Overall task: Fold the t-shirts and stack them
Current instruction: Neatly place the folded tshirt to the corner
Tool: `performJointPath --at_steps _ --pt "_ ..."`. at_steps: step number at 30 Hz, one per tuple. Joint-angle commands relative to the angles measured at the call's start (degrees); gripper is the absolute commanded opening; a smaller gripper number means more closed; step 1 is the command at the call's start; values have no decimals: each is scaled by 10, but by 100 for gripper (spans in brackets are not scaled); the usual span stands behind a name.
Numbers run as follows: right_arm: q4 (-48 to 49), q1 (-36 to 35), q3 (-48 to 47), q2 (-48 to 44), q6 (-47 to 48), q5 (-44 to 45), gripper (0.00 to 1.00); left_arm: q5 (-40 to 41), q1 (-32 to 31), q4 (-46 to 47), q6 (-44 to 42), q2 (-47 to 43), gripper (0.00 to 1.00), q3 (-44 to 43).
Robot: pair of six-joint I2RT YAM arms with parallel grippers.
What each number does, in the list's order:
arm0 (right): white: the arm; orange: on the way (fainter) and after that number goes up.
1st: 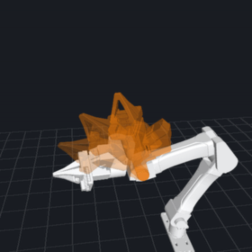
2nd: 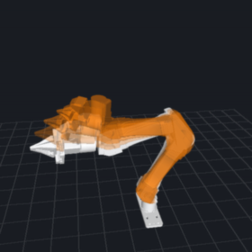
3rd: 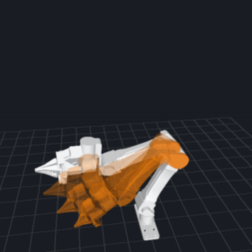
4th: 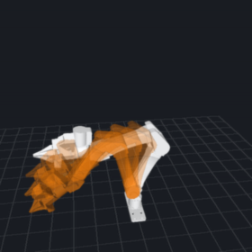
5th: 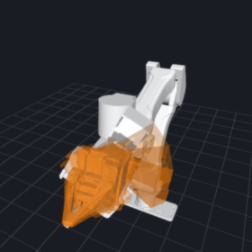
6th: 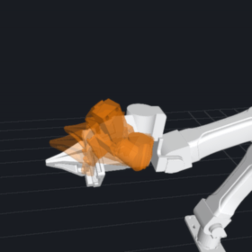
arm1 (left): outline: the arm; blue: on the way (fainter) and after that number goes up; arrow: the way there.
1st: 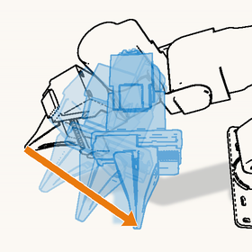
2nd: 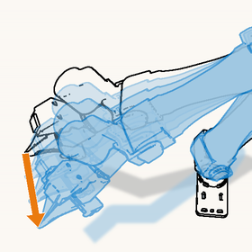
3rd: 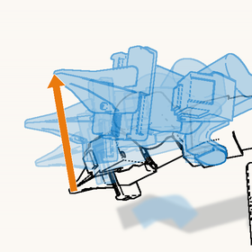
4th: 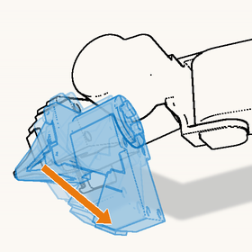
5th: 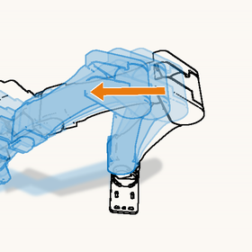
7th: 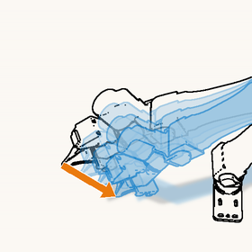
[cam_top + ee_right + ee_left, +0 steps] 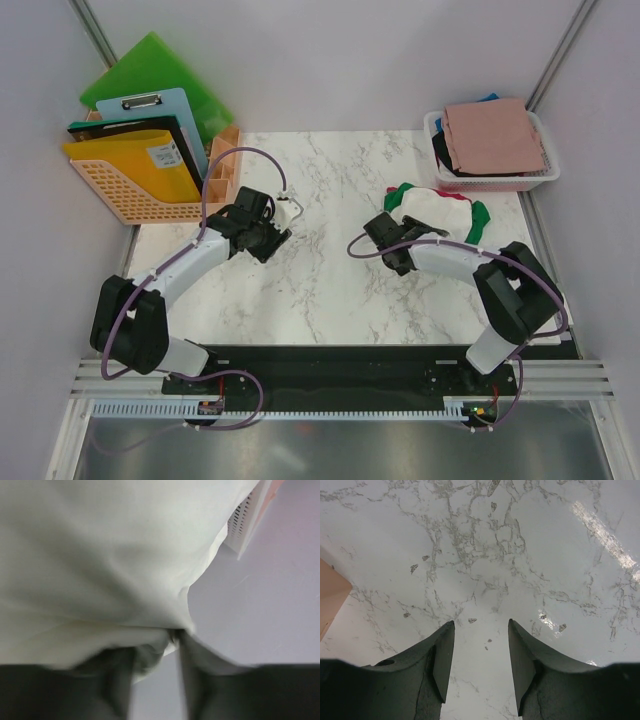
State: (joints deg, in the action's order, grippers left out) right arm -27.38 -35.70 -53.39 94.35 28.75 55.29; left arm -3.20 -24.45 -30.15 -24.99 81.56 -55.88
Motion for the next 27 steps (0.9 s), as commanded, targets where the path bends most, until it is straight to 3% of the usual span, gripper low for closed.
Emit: performJointPath --at_steps 1,3,4,10,15,20,27 --pt "4 5 13 -7 14 5 57 -14 2 5 -11 -15 54 -5" --pt "1 5 25 -20 7 -14 93 -15 2 6 -13 -16 55 -1" --pt "0 5 27 -25 4 -19 98 -15 2 5 -15 -15 55 0" --pt "-30 5 15 -51 2 -17 98 -18 2 1 -13 -2 55 -10" --pt "-151 5 -52 -106 -52 -44 98 -18 2 -3 -15 -2 54 -7" --pt "-295 3 -115 -172 -116 -144 98 -19 2 -3 -16 4 54 -5" --pt "-260 3 -54 -257 -112 -257 98 -24 -7 -15 -10 39 53 -35"
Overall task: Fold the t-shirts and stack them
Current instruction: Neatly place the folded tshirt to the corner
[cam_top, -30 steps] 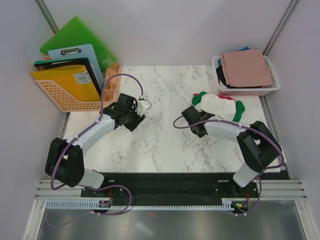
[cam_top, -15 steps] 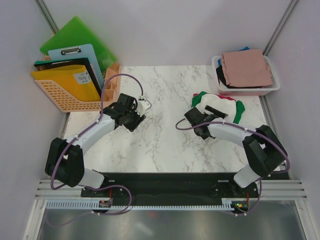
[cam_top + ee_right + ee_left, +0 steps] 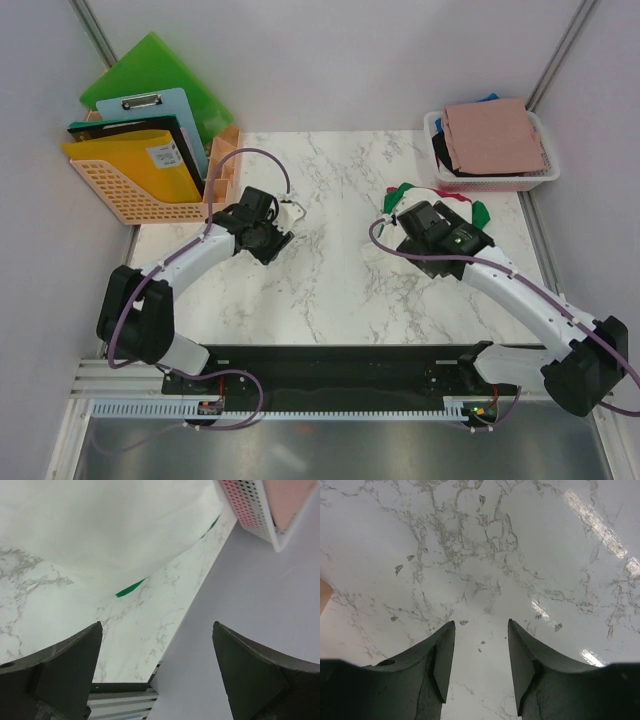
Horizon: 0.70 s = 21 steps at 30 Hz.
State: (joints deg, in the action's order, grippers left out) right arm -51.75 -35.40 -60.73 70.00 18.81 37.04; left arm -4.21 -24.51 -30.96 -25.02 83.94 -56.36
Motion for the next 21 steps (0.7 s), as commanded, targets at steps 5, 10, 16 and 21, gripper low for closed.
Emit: performJointPath --at_steps 5,10,16,21 --pt "8 -1 37 7 -5 -35 98 -6 -12 -12 -7 25 53 -39" --pt "119 9 70 36 35 30 98 2 -13 -11 -6 21 52 -35" --pt "80 281 -37 108 10 -341 98 39 -14 5 -14 -17 52 -18" --pt "-17 455 -98 239 59 -616 98 53 -12 27 -31 -25 53 -21"
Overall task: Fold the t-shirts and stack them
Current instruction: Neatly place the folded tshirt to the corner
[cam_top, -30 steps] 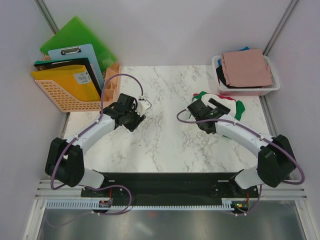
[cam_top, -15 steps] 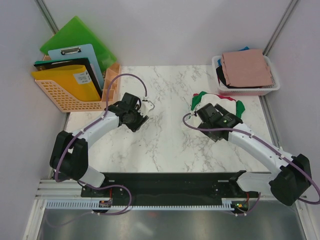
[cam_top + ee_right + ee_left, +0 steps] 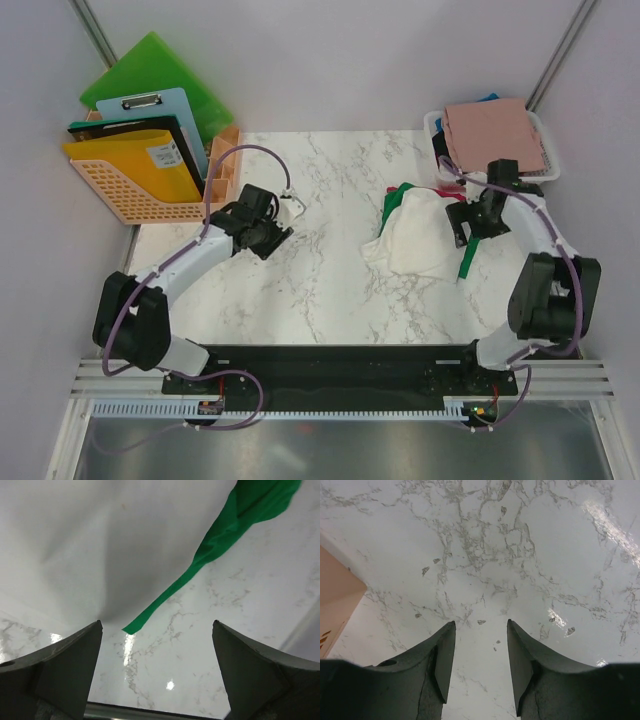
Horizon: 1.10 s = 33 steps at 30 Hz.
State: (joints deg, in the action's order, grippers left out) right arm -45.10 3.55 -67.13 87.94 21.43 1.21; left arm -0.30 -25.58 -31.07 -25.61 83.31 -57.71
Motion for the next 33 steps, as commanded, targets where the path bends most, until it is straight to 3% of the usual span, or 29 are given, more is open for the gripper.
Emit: performJointPath --at_steps 1,3,5,6,7,8,11,18,21,26,33 --pt "-106 81 -45 98 54 -301 98 9 -1 29 -24 -11 53 -10" --pt "-144 105 -77 129 77 -364 98 -27 1 31 -18 -1 54 -20" --pt "-236 131 -105 173 172 -472 98 -94 3 -16 -27 26 56 -38" --pt "-289 132 -144 194 233 -498 98 -204 3 -43 -37 39 57 -53" --pt "-386 132 -160 236 297 -522 98 -259 4 -72 -49 56 58 -91" --pt "-386 134 -163 245 298 -527 98 -342 4 -111 -51 94 58 -113" --pt "-384 145 -147 248 330 -532 98 -414 4 -154 -48 170 60 -207" --pt "-386 246 -138 181 342 -502 98 -387 4 -157 -44 271 61 -349" --pt "-386 270 -130 160 347 -475 98 -417 2 -157 -30 297 61 -387" --pt "-382 281 -110 157 353 -459 98 -469 -6 -187 -5 401 62 -482" --pt "-379 288 -110 199 362 -496 98 -531 -10 -254 28 556 64 -690"
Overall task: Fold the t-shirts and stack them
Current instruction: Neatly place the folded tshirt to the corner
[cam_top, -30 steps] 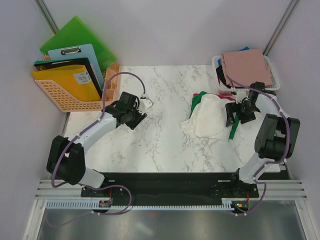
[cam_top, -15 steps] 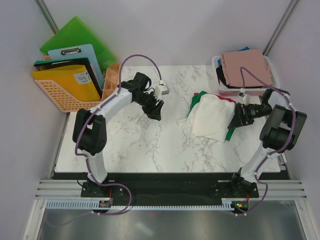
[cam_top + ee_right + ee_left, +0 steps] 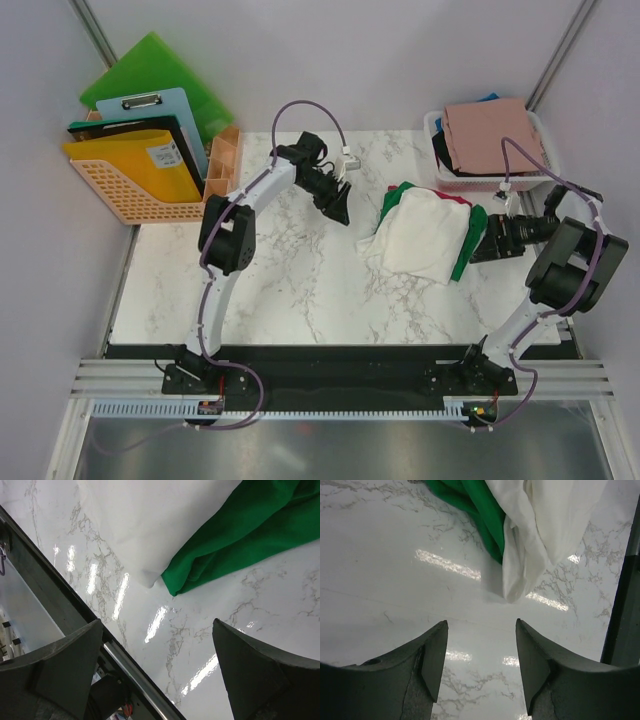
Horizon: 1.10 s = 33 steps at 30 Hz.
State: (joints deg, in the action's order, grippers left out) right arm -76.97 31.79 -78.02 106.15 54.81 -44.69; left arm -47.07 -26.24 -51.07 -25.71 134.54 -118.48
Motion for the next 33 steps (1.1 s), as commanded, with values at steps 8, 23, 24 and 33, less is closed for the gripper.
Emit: performJointPath --at_steps 8,23,24,33 --pt "139 13 28 -17 -117 -8 98 -100 -12 -46 85 108 64 -154" --pt "265 6 46 -4 -200 21 98 -77 -16 31 135 47 64 -61" --pt "283 6 54 -58 -200 38 98 -60 -14 35 119 23 64 -37" --pt "337 -125 119 -341 -265 196 91 287 41 120 103 -270 60 193"
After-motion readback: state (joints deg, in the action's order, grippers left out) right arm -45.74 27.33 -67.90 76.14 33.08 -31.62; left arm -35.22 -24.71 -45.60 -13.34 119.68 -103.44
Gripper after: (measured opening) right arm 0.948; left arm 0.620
